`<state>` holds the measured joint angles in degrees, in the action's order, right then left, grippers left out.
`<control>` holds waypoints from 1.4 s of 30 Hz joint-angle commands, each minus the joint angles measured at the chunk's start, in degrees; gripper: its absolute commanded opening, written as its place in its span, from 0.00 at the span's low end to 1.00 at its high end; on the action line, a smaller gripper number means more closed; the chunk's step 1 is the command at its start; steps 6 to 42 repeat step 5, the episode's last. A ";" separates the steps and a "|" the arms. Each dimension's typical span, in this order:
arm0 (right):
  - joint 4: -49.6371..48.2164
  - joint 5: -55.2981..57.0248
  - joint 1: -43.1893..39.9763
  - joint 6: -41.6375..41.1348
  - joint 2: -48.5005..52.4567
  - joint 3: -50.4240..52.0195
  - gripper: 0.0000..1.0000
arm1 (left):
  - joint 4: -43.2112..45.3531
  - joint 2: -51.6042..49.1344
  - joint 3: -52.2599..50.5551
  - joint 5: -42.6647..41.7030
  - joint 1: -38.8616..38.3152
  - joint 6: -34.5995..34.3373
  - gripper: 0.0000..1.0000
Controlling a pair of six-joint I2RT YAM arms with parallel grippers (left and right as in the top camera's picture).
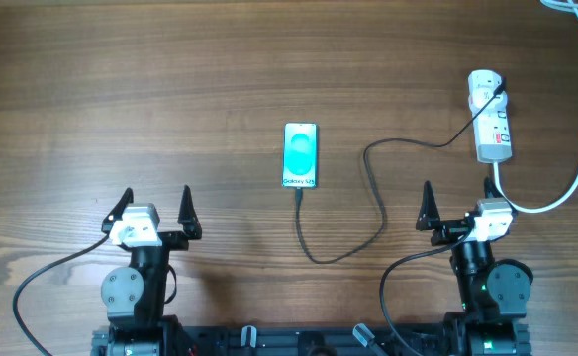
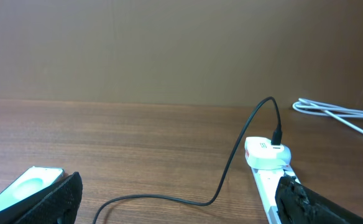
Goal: Plug charger to phone and switch on socket
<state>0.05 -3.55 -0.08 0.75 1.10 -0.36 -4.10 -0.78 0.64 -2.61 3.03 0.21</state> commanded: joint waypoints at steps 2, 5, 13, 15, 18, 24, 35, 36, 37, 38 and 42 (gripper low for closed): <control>-0.11 0.55 -0.22 0.61 -0.83 0.07 1.00 | -0.26 0.61 -0.31 0.79 0.26 1.05 1.00; -0.11 0.57 -0.22 0.61 -0.83 0.07 1.00 | -0.26 0.61 -0.31 0.79 0.26 1.07 1.00; -0.11 0.57 -0.22 0.61 -0.83 0.07 1.00 | -0.26 0.61 -0.31 0.79 0.26 1.07 1.00; -0.11 0.57 -0.22 0.61 -0.83 0.07 1.00 | -0.26 0.61 -0.31 0.79 0.26 1.07 1.00; -0.11 0.57 -0.22 0.61 -0.83 0.07 1.00 | -0.26 0.61 -0.31 0.79 0.26 1.07 1.00; -0.11 0.57 -0.22 0.61 -0.83 0.07 1.00 | -0.26 0.61 -0.31 0.79 0.26 1.07 1.00; -0.11 0.57 -0.22 0.61 -0.83 0.07 1.00 | -0.26 0.61 -0.31 0.79 0.26 1.07 1.00; -0.11 0.57 -0.22 0.61 -0.83 0.07 1.00 | -0.26 0.61 -0.31 0.79 0.26 1.07 1.00; -0.11 0.57 -0.22 0.61 -0.83 0.07 1.00 | -0.26 0.61 -0.31 0.79 0.26 1.07 1.00; -0.11 0.57 -0.22 0.61 -0.83 0.07 1.00 | -0.26 0.61 -0.31 0.79 0.26 1.07 1.00; -0.11 0.57 -0.22 0.61 -0.83 0.07 1.00 | -0.26 0.61 -0.31 0.79 0.26 1.07 1.00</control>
